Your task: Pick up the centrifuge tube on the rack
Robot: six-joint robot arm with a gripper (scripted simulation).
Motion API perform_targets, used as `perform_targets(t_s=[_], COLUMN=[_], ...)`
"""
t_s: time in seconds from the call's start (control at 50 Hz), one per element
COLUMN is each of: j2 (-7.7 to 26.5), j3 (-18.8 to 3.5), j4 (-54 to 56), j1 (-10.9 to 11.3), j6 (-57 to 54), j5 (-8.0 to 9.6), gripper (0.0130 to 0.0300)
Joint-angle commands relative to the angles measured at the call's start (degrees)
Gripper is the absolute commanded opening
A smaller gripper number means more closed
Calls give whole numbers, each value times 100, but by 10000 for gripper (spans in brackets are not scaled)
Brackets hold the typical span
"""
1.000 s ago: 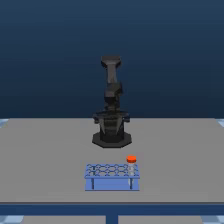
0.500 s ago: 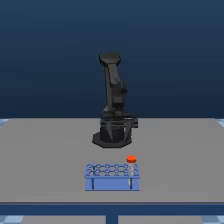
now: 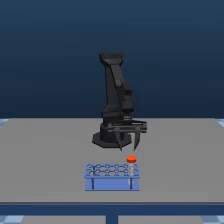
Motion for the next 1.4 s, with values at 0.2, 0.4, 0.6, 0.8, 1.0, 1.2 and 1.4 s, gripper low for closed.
perform_targets(t_s=[0.2, 0.4, 0.6, 0.8, 1.0, 1.2, 1.4], j2=[233, 346, 406, 419, 403, 463, 531], j3=[-266, -385, -434, -417, -346, -310, -258], j4=[595, 836, 897, 777, 490, 155, -255], j1=[104, 136, 151, 150, 137, 139, 138], j6=[-696, -937, -996, -873, -579, -232, 193], j5=[43, 56, 58, 49, 31, 0, -46], gripper=[300, 300, 300, 300, 300, 300, 300])
